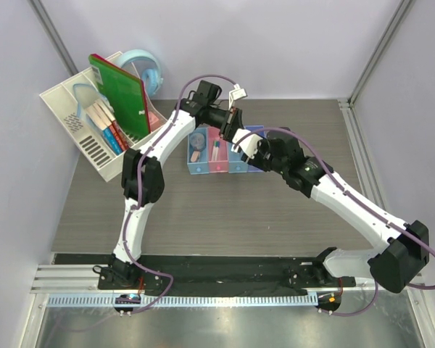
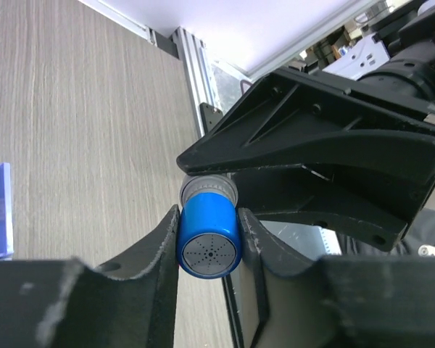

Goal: Sort the stationery into containers
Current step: Place the stationery in the storage box.

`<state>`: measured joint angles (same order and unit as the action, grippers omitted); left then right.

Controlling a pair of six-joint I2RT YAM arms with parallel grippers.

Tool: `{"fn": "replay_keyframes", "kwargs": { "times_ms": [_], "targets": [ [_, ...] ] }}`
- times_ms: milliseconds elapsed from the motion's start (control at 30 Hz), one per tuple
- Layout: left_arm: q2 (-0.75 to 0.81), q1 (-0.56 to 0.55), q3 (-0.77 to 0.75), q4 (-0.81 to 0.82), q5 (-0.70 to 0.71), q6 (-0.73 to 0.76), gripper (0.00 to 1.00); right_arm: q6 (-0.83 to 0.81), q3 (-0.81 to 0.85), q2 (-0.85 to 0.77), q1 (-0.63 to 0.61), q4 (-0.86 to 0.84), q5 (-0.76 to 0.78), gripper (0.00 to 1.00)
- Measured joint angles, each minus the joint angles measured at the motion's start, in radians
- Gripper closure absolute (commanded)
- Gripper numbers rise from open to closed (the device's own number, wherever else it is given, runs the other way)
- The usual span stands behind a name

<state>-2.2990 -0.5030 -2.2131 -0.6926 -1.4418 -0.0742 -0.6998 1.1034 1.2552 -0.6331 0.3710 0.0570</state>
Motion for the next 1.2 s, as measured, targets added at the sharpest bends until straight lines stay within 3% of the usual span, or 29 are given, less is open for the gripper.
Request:
{"fn": "replay_keyframes", "kwargs": {
  "times_ms": [33, 67, 100, 167, 300, 600, 733, 933, 1200],
  "targets": [
    [0.000, 0.002, 0.002, 0.004, -0.002, -0.002, 0.93, 0.000, 0.001, 0.000, -0.001, -0.003, 0.002, 0.63],
    [0.000, 0.003, 0.002, 0.006, -0.003, -0.004, 1.00, 0.000, 0.002, 0.002, -0.001, -0.005, 0.002, 0.60],
    [0.000, 0.004, 0.005, 0.010, -0.005, -0.005, 1.00, 0.000, 0.003, 0.002, -0.002, -0.006, 0.004, 0.46],
    [0.000, 0.004, 0.012, 0.018, -0.009, -0.005, 1.00, 0.002, 0.003, 0.004, -0.003, -0.004, 0.008, 0.29],
    [0.000, 0.004, 0.044, 0.033, -0.007, -0.005, 1.00, 0.010, 0.003, 0.006, -0.006, -0.015, 0.029, 0.01],
    [0.000, 0.027, 0.079, 0.045, 0.083, -0.005, 1.00, 0.035, 0.003, -0.032, 0.002, -0.027, 0.053, 0.00],
    [0.000, 0.054, 0.063, 0.005, 0.238, 0.040, 1.00, 0.050, 0.003, -0.088, 0.026, -0.035, 0.056, 0.01],
    [-0.047, 0.067, -0.084, -0.125, 0.502, 0.161, 1.00, 0.064, -0.029, -0.114, 0.099, -0.106, 0.112, 0.01],
    [-0.065, 0.025, -0.066, -0.187, 0.772, 0.270, 1.00, 0.072, -0.113, -0.070, 0.153, -0.133, 0.173, 0.00]
  ]
}}
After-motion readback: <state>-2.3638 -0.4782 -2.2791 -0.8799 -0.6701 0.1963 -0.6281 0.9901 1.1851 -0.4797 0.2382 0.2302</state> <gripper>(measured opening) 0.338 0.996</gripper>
